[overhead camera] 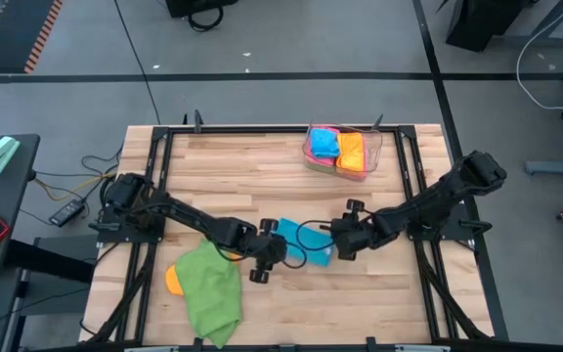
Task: Fold microfiber towels
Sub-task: Fold the blue towel
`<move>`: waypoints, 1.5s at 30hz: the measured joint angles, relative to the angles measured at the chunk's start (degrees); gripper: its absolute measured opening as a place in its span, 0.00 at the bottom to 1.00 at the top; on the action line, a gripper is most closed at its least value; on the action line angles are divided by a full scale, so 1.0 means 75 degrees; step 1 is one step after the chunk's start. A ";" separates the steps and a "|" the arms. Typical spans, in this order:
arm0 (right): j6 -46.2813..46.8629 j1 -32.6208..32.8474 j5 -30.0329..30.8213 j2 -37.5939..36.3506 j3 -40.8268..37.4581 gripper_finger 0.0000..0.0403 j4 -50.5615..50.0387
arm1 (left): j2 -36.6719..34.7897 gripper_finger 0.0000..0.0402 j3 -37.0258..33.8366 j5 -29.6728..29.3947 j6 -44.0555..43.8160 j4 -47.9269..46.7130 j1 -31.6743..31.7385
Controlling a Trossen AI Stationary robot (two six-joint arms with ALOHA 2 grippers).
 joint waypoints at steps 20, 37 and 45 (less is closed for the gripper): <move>0.0719 0.0992 -0.0632 0.0071 -0.0993 0.29 0.3100 | 0.0003 0.43 -0.0003 -0.0006 0.0207 -0.0676 -0.0686; 0.0767 0.1586 -0.0791 0.2332 0.1972 0.29 0.1914 | -0.0058 0.43 0.0517 -0.0010 0.0417 -0.0804 -0.1280; 0.0923 0.1613 -0.0244 0.1773 0.2122 0.28 0.0612 | -0.0056 0.43 0.0552 -0.0009 0.0226 -0.0696 -0.1265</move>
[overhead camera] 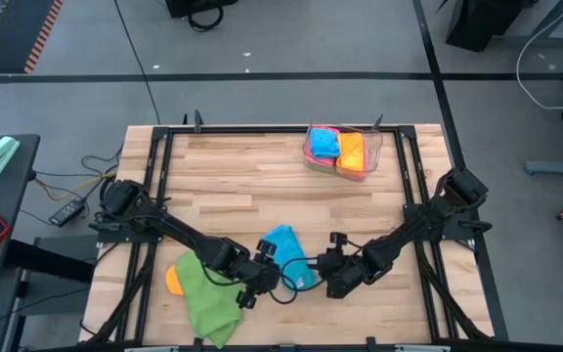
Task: Fold microfiber towels
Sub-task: Fold the blue towel
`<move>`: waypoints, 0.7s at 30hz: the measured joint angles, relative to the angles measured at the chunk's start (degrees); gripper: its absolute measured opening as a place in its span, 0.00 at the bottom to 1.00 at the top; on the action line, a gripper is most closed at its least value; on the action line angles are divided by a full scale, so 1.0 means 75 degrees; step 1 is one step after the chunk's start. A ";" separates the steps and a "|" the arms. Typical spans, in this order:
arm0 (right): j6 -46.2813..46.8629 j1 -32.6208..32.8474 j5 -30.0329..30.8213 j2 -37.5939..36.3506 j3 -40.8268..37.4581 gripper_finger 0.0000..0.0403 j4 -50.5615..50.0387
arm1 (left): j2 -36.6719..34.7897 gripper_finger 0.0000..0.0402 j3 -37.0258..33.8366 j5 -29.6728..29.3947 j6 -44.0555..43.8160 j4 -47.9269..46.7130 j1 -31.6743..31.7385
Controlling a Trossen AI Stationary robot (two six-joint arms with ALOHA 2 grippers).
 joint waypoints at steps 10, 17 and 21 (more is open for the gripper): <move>-0.0038 0.0055 0.0002 0.0211 -0.1068 0.28 0.2118 | 0.0217 0.43 -0.0009 0.0000 -0.0012 0.0436 0.0011; -0.0164 0.0154 -0.0141 0.0768 -0.1116 0.28 0.3082 | 0.0137 0.43 0.0011 -0.0027 0.0007 0.0075 0.0030; -0.0253 0.0184 -0.0139 0.1398 -0.0690 0.28 0.3635 | 0.0057 0.43 0.0057 -0.0022 -0.0063 -0.0431 -0.0051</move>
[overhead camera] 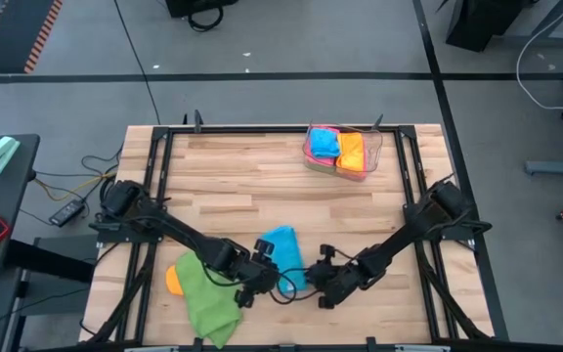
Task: Fold microfiber towels
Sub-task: Fold the blue towel
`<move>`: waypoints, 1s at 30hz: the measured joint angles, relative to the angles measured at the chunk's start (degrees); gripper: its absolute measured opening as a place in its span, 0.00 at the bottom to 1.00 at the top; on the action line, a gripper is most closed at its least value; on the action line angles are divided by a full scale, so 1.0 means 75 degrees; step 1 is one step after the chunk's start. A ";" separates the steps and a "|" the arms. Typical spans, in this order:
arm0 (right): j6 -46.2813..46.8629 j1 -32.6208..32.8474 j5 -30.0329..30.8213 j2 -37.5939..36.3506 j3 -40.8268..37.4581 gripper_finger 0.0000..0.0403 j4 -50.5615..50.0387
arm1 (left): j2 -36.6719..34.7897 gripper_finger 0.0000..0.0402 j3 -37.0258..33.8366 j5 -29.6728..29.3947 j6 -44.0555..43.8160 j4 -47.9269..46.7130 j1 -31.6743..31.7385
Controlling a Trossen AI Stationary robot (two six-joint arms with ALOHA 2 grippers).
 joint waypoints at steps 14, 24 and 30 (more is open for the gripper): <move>-0.1348 0.0011 -0.0244 0.0736 0.2271 0.28 -0.1563 | -0.0007 0.43 0.0007 -0.0007 0.0569 0.0057 -0.0611; -0.2727 0.0303 -0.0101 0.0530 0.2436 0.33 -0.1925 | -0.0007 0.43 0.0009 -0.0007 0.0316 0.0014 -0.0653; -0.4016 0.0579 0.0680 0.0932 0.2937 0.47 -0.1929 | -0.0004 0.43 0.0009 -0.0007 0.0170 -0.0183 -0.0568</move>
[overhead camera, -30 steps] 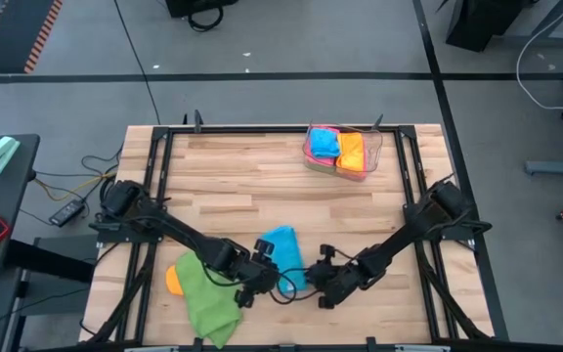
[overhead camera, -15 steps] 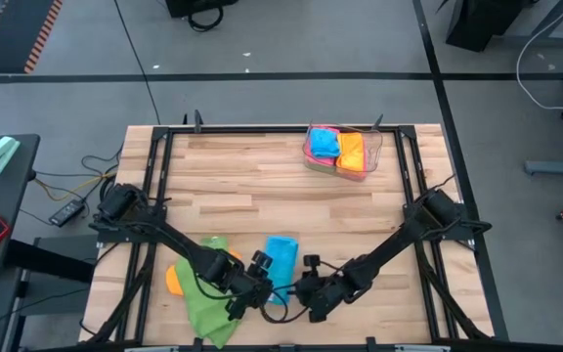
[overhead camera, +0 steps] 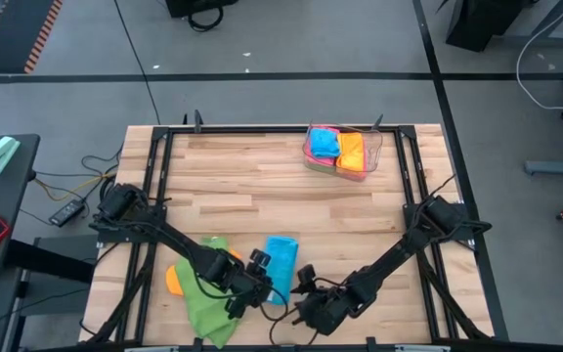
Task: Fold microfiber towels
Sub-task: Fold the blue towel
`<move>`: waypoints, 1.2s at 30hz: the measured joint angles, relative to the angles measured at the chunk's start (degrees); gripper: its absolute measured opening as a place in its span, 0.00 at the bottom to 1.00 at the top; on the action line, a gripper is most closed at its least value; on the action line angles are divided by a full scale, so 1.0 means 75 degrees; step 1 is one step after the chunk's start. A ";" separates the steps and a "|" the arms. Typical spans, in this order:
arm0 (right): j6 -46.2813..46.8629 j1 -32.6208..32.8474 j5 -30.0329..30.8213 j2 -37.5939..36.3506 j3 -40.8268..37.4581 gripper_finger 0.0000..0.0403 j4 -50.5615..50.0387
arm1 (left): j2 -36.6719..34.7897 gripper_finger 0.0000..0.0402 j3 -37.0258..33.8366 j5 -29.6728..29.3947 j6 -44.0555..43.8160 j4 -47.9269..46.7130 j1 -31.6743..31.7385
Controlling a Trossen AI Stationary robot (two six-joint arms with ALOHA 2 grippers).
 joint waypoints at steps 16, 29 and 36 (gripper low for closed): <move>-0.3456 -0.0226 -0.0239 0.0828 0.0150 0.62 0.1268 | 0.0015 0.40 0.0003 0.0003 -0.0994 -0.0372 -0.0169; -0.3771 -0.0771 -0.1271 0.0842 0.0169 0.44 0.1263 | 0.0015 0.39 0.0003 0.0003 -0.1258 -0.0419 -0.0183; -0.3471 -0.0809 -0.1316 0.0873 0.0160 0.21 0.1229 | 0.0015 0.37 0.0003 0.0007 -0.1353 -0.0421 -0.0307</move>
